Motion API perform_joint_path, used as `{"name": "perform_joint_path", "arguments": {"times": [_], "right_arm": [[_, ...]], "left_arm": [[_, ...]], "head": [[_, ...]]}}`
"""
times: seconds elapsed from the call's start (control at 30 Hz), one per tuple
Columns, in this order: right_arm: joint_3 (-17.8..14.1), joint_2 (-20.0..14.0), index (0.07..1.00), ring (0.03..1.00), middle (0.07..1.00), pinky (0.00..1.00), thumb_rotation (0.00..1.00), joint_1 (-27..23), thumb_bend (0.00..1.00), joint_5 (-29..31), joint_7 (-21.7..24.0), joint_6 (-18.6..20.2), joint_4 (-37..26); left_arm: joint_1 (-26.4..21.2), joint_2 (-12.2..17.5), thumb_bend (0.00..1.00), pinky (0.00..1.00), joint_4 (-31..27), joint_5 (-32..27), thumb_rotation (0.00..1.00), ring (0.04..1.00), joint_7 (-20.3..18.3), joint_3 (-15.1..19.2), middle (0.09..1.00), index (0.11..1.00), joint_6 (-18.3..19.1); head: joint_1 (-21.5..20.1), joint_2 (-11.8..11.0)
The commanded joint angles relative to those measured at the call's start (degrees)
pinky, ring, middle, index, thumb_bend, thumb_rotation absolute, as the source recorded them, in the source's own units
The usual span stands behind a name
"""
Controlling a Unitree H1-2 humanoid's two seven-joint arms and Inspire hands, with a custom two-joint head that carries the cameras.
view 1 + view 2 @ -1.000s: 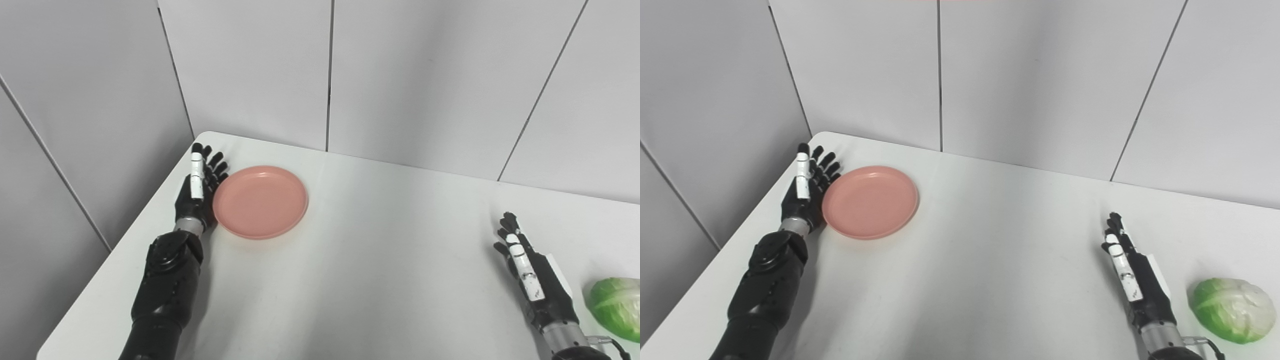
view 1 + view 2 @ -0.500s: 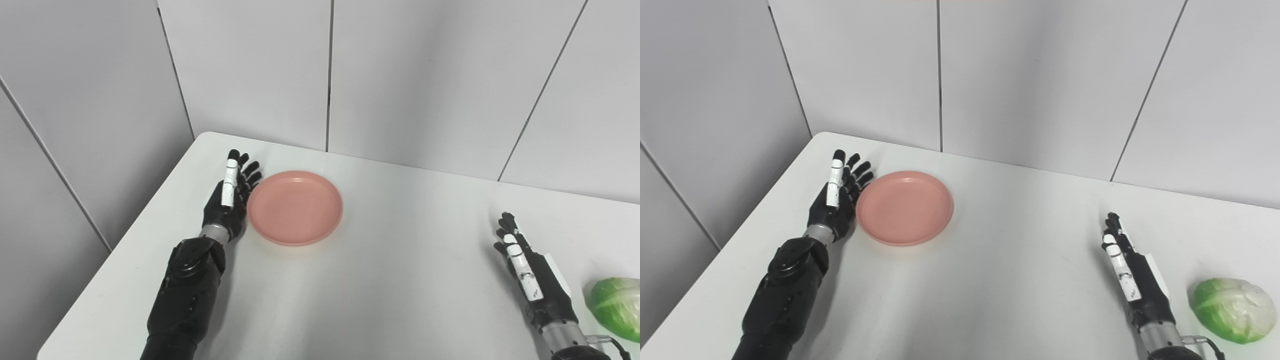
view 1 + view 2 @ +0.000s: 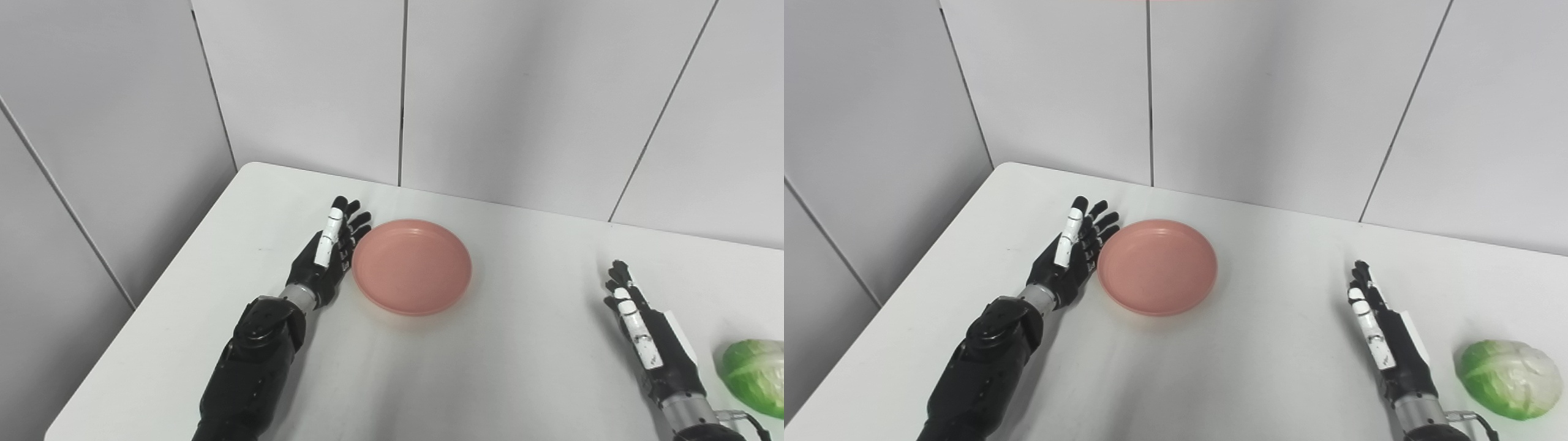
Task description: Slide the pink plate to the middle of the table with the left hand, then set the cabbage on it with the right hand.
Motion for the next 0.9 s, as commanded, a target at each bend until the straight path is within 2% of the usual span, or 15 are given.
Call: {"name": "perform_joint_path", "arguments": {"times": [0.0, 0.2, 0.33, 0.47, 0.63, 0.87], "right_arm": [[0.24, -0.15, 1.000, 0.984, 0.997, 0.99, 1.00, -0.15, 0.29, -0.26, 0.35, 1.29, 0.16], [0.29, 0.64, 0.990, 0.969, 0.982, 0.98, 1.00, -0.25, 0.31, -0.68, -0.75, 1.57, 0.54], [1.00, 0.53, 0.979, 0.953, 0.969, 0.95, 1.00, -0.06, 0.33, -2.18, -1.14, 1.27, 0.33], [1.29, 0.80, 0.973, 0.944, 0.965, 0.93, 1.00, 0.14, 0.34, -3.08, -1.79, 1.20, 0.24], [1.84, 1.12, 0.966, 0.935, 0.959, 0.91, 1.00, 0.18, 0.36, -4.04, -2.53, 0.86, 0.27], [2.34, 1.44, 0.964, 0.930, 0.954, 0.90, 1.00, 0.16, 0.39, -4.97, -2.91, 1.36, 0.16]], "left_arm": [[-1.09, -0.35, 0.80, 0.96, -1.87, 1.03, 0.98, 0.959, -1.50, -1.20, 0.959, 0.969, -0.65], [0.08, -0.76, 0.79, 0.96, -4.72, 3.66, 1.00, 0.957, -2.11, -4.38, 0.959, 0.965, 0.76], [1.12, -2.32, 0.77, 0.99, -5.99, 4.63, 1.00, 0.970, -1.94, -5.73, 0.970, 0.980, 1.00], [2.02, -3.73, 0.75, 0.97, -6.53, 6.00, 1.00, 0.963, -1.74, -6.68, 0.967, 0.978, 0.28], [3.05, -5.37, 0.74, 0.98, -4.12, 6.53, 1.00, 0.974, -3.63, -8.20, 0.984, 0.997, -2.68], [4.01, -6.46, 0.73, 1.00, -2.02, 3.29, 1.00, 0.986, -6.26, -8.23, 0.995, 0.999, -0.61]], "head": [[-0.53, 0.11], [-3.11, 0.41], [-4.60, 0.58], [-5.84, 0.73], [-8.13, 0.94], [-10.42, 1.29]]}}
